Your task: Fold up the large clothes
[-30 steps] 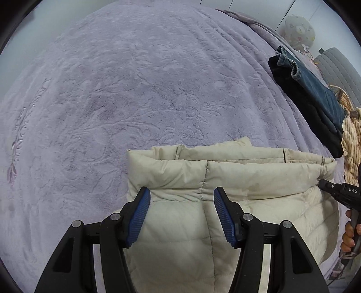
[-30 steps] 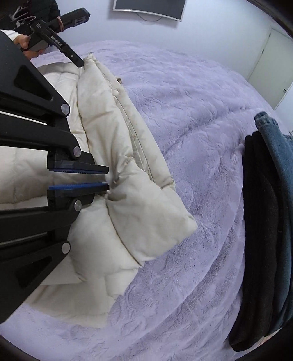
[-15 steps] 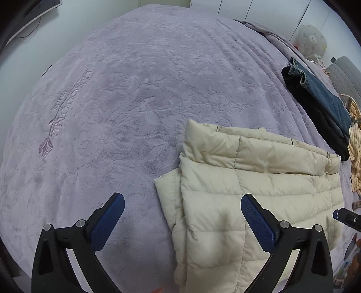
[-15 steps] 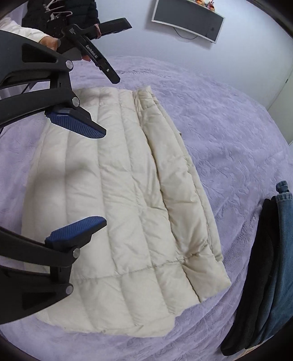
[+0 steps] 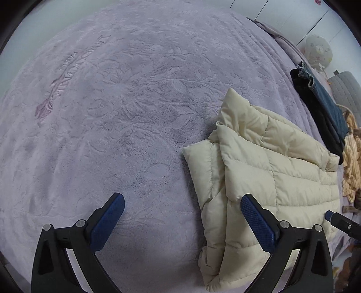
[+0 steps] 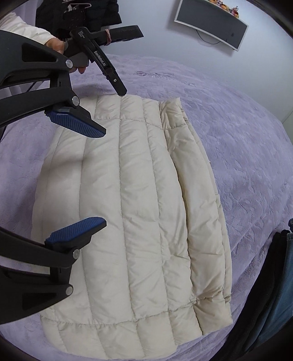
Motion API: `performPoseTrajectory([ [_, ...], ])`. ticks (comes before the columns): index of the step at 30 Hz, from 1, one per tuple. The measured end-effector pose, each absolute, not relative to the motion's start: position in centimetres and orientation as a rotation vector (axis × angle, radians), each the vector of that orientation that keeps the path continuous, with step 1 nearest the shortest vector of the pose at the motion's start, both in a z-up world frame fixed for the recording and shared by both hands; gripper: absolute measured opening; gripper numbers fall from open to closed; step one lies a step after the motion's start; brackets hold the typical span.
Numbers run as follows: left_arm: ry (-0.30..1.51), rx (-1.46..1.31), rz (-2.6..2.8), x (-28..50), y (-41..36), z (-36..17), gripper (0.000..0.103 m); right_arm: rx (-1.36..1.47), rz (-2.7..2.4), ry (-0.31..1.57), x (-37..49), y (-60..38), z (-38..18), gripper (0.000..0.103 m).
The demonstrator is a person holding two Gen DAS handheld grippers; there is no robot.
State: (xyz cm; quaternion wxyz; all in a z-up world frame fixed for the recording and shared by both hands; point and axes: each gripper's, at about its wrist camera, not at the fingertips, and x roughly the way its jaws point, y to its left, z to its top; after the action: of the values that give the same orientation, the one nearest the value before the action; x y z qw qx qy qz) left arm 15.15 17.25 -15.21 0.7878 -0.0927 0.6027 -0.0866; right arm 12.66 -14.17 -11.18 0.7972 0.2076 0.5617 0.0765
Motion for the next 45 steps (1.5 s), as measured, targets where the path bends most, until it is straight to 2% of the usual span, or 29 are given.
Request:
performPoseTrajectory([
  [1, 1.305, -0.241, -0.211, 15.1, 17.7, -15.6, 0.103, 0.44, 0.161, 1.203, 12.7, -14.0, -11.2, 0.075],
  [3, 1.32, -0.309, -0.253, 15.1, 18.4, -16.3, 0.103, 0.434, 0.165, 1.197, 12.8, -13.9, -11.3, 0.055],
  [4, 1.325, -0.333, -0.272, 15.1, 18.6, -16.6, 0.103, 0.426, 0.161, 1.205, 12.9, -13.8, -11.5, 0.027],
  [5, 1.329, -0.355, -0.292, 15.1, 18.7, -17.0, 0.103, 0.416, 0.151, 1.216, 13.1, -13.7, -11.8, 0.018],
  [13, 1.386, -0.551, -0.495, 15.7, 17.5, -20.3, 0.103, 0.438, 0.153, 1.27, 14.2, -13.7, -16.9, 0.016],
  [24, 1.431, -0.492, -0.717, 16.9, 9.6, -20.8, 0.102, 0.56, 0.204, 1.263, 14.5, -15.1, -19.9, 0.013],
  [25, 1.435, -0.48, -0.717, 17.0, 9.1, -20.8, 0.1, 0.56, 0.205, 1.263, 14.5, -15.1, -20.0, 0.013],
  [26, 1.435, -0.46, -0.71, 17.0, 8.5, -20.6, 0.079, 0.56, 0.205, 1.263, 14.5, -15.1, -20.1, 0.013],
  [27, 1.44, -0.443, -0.712, 17.1, 7.8, -20.3, 0.055, 0.561, 0.206, 1.263, 14.5, -15.2, -20.2, 0.013],
  [30, 1.415, -0.431, -0.74, 16.9, 6.9, -18.8, 0.034, 0.58, 0.209, 1.261, 14.5, -15.4, -20.5, 0.013],
  [33, 1.401, -0.411, -0.755, 16.4, 5.5, -16.8, 0.027, 0.612, 0.219, 1.256, 14.1, -16.1, -20.8, 0.013],
  [40, 1.389, -0.371, -0.788, 14.2, -0.6, -11.4, 0.027, 0.702, 0.262, 1.244, 13.5, -18.4, -21.6, 0.009],
  [45, 1.397, -0.322, -0.721, 13.3, -5.0, -10.2, 0.027, 0.812, 0.276, 1.236, 12.9, -20.2, -22.7, 0.003],
])
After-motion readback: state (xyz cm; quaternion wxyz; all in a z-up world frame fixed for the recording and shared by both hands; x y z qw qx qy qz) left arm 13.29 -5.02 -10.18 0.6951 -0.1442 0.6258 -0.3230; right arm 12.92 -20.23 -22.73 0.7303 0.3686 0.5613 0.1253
